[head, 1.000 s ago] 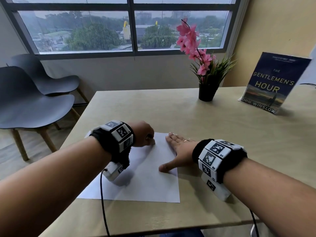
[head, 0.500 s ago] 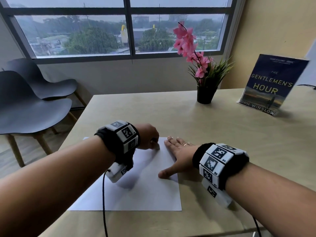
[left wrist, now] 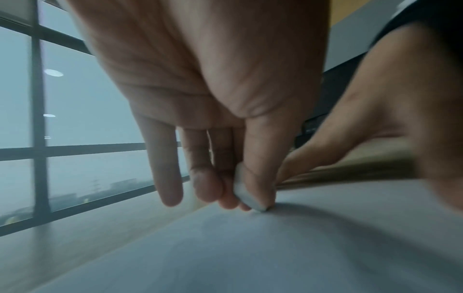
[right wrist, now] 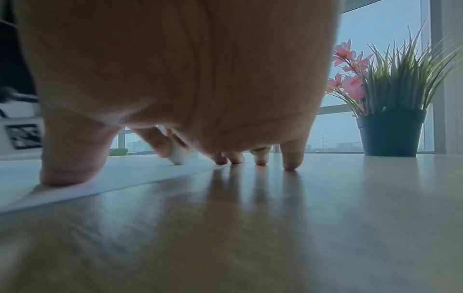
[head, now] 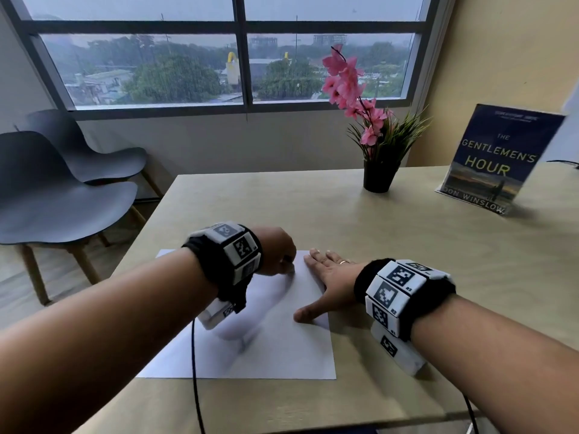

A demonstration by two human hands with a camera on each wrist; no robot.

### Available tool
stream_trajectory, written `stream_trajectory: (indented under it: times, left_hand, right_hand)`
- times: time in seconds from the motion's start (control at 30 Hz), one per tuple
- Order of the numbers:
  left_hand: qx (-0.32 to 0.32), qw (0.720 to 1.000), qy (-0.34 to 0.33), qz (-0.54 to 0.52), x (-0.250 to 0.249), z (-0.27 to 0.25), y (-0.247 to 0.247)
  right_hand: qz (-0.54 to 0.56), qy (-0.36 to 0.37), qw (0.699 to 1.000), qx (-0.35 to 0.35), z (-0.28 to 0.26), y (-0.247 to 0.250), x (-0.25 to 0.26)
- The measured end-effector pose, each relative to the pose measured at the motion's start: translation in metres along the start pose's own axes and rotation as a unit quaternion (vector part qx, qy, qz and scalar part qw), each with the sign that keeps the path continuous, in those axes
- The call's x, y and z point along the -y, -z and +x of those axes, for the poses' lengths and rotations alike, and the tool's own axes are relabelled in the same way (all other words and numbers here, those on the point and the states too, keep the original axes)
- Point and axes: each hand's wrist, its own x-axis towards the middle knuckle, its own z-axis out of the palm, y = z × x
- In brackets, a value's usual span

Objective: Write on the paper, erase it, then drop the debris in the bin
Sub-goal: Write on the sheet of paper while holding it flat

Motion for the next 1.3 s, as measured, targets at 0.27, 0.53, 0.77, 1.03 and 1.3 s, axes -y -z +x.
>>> stream_trajectory:
  times: [0.27, 0.53, 0.77, 1.03, 1.3]
  left_hand:
    - [0.007, 0.999, 0.033, -0.020, 0.012, -0.009, -0.002]
    - [0.017, 0.999, 0.031, -0.034, 0.014, -0.014, -0.009]
    - [0.041, 0.999, -0.011, -0.015, 0.011, -0.024, -0.017]
    - [0.036, 0.999, -0.001, -0.015, 0.009, -0.025, -0.019]
    - [0.025, 1.000, 0.007, -0.009, 0.002, -0.016, -0.008]
  right_hand:
    - [-0.005, -0.002, 1.000, 0.000, -0.002, 0.000, 0.000]
    - [-0.008, -0.001, 1.000, 0.001, -0.002, 0.001, 0.000]
    - [-0.011, -0.001, 1.000, 0.004, -0.002, 0.001, 0.000]
    - [-0.011, -0.003, 1.000, 0.003, -0.001, 0.000, 0.000]
    - [-0.007, -0.001, 1.000, 0.000, -0.002, 0.000, 0.000]
